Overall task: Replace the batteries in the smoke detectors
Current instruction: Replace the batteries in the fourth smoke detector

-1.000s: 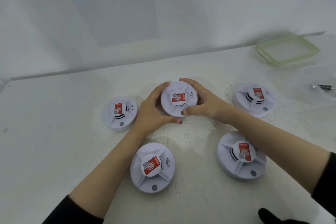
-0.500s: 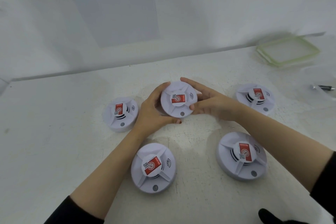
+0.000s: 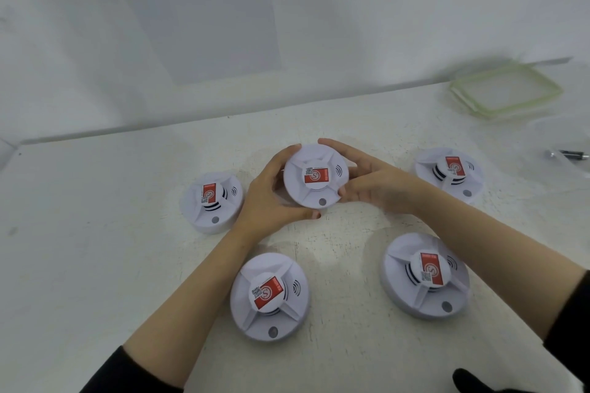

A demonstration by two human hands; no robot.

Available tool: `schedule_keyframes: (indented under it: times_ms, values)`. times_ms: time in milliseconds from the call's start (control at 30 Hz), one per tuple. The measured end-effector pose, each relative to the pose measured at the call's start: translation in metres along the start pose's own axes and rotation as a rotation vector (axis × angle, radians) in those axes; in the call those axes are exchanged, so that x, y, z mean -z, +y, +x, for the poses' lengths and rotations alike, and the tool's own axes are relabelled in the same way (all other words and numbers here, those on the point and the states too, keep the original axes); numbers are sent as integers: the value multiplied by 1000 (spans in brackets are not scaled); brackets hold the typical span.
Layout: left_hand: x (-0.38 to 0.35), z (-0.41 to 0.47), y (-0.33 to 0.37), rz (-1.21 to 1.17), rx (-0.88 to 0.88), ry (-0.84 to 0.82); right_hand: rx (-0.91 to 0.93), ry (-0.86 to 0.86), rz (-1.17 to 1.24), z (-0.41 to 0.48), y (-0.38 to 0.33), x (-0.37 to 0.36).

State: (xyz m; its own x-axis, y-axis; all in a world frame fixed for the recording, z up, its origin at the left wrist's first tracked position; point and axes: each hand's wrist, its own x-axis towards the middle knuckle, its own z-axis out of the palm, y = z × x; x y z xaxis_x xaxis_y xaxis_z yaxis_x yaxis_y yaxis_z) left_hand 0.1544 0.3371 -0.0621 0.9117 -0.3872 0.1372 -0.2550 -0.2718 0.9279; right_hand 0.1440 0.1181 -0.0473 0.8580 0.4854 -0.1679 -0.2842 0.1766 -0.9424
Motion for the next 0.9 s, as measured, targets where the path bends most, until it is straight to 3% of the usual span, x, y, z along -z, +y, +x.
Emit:
schedule_keyframes:
  times_ms: [900]
  values:
    - [1, 0, -2, 12, -9, 3, -13, 34, -28, -1, -3, -6]
